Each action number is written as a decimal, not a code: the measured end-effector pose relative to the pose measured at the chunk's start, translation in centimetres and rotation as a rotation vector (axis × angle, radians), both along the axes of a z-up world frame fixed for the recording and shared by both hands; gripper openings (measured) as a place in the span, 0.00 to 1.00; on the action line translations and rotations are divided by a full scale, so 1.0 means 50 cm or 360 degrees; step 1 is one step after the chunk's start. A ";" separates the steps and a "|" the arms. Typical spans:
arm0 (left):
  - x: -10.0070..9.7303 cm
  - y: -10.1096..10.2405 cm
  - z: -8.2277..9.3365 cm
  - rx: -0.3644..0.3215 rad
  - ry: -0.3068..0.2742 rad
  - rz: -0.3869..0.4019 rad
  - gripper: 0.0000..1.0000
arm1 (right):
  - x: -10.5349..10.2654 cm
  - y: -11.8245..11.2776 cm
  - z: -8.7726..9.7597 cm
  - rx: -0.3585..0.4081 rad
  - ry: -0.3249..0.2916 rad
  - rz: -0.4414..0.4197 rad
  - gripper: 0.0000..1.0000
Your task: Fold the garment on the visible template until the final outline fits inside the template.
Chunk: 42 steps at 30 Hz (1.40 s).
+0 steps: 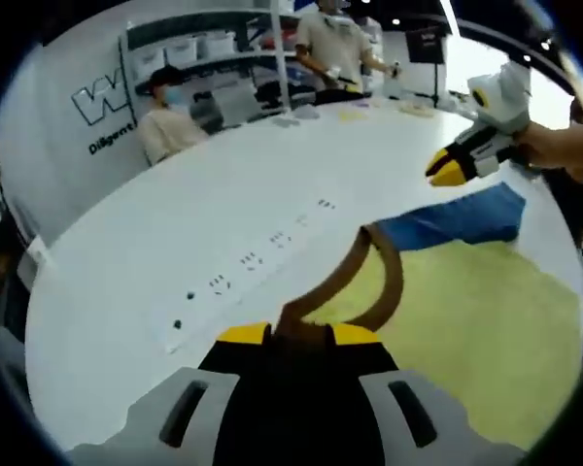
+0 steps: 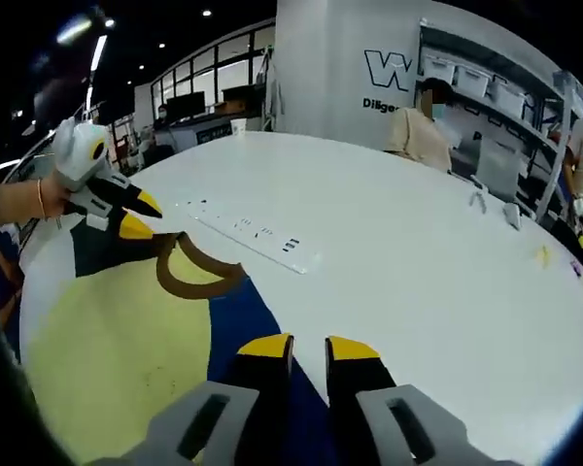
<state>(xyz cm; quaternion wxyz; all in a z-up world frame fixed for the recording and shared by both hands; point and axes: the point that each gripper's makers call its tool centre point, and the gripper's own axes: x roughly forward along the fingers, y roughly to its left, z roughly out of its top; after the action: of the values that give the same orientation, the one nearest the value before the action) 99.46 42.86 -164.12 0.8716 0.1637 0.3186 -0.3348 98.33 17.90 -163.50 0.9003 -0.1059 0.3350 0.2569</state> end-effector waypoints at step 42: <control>-0.402 -0.005 0.147 -0.0281 -0.0169 -0.0114 0.83 | -0.375 -0.487 -0.054 0.0006 0.0345 -0.0908 0.31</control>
<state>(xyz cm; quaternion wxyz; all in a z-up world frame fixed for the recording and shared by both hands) 79.34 42.59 -156.75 0.8857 0.1149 0.2352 -0.3835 79.55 -6.43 -166.20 0.8953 0.0220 0.4448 0.0039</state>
